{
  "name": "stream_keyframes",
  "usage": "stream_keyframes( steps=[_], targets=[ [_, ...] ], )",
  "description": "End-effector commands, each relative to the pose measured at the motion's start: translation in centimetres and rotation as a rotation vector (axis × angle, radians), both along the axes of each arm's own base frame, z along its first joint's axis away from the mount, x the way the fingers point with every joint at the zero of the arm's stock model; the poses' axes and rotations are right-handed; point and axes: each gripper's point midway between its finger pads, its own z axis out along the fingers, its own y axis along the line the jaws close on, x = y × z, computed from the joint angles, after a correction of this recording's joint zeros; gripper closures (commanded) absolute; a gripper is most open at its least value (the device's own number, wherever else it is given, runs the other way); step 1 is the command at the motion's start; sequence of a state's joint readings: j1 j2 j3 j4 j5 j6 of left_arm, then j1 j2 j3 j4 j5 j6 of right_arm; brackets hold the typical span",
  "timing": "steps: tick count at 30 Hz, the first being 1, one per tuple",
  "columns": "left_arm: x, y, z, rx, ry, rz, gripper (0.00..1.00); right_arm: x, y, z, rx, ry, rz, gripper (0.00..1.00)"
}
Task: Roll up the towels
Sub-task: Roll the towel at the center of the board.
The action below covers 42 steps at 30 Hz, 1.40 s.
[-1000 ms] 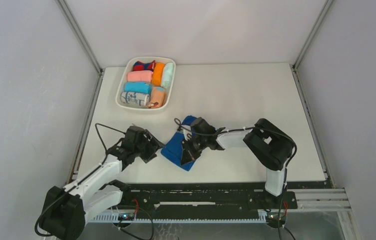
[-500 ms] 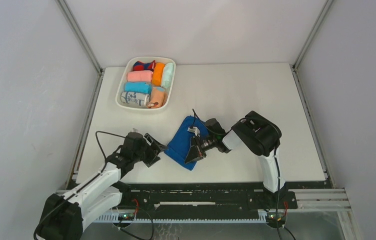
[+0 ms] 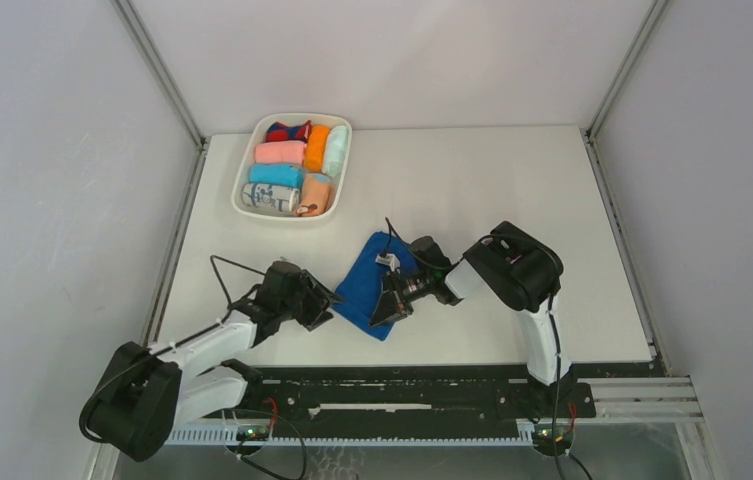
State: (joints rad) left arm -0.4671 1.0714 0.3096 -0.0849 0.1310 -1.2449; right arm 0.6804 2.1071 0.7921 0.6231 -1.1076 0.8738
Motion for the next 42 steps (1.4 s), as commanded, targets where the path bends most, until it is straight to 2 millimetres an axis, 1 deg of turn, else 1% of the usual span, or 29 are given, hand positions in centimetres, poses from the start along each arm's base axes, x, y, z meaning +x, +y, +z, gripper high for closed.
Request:
stream_keyframes(
  steps=[1,2,5,8,12,15,16,17,19,23,27,32,38,42],
  targets=[
    [1.3,0.2,0.0,0.050,-0.019,0.015,0.49,-0.4,-1.0,-2.4,-0.113,-0.007,-0.019,0.96],
    [1.3,0.2,-0.2,0.061,-0.015,0.010,0.53,-0.3,-0.8,-1.9,-0.119,-0.027,-0.012,0.94],
    [1.5,0.4,-0.6,0.096,-0.007,0.002,0.68,-0.3,-0.5,-0.8,-0.138,-0.109,0.005,0.88],
    [1.5,0.7,-0.5,0.121,-0.003,-0.004,0.79,-0.1,-0.3,0.5,-0.172,-0.222,0.022,0.78],
    [1.1,1.6,0.0,0.175,0.007,-0.014,0.88,-0.4,-0.1,2.3,-0.249,-0.422,0.073,0.63],
    [0.6,2.3,0.4,0.222,0.032,-0.024,0.93,-0.6,-0.1,3.4,-0.345,-0.600,0.107,0.58],
    [0.4,2.5,0.4,0.232,0.041,-0.024,0.94,-0.5,-0.1,4.2,-0.365,-0.672,0.109,0.57],
    [0.3,2.5,0.5,0.236,0.046,-0.025,0.95,-0.7,-0.1,4.6,-0.392,-0.726,0.120,0.55],
    [-0.1,2.7,0.6,0.242,0.061,-0.027,0.95,-0.6,0.2,5.6,-0.433,-0.867,0.124,0.53],
    [-0.7,2.8,0.5,0.256,0.100,-0.045,0.95,-0.6,0.9,6.7,-0.520,-1.106,0.127,0.50],
    [-1.0,3.0,0.7,0.276,0.119,-0.056,0.95,-1.2,2.0,6.9,-0.567,-1.260,0.149,0.48],
    [-0.9,3.1,0.9,0.290,0.131,-0.062,0.94,-2.3,3.5,6.1,-0.594,-1.377,0.195,0.47],
    [-0.7,2.9,0.8,0.292,0.141,-0.063,0.94,-3.4,4.9,4.7,-0.630,-1.471,0.262,0.49],
    [-0.6,2.9,0.6,0.293,0.146,-0.064,0.94,-3.5,5.1,3.4,-0.687,-1.520,0.304,0.51]
  ],
)
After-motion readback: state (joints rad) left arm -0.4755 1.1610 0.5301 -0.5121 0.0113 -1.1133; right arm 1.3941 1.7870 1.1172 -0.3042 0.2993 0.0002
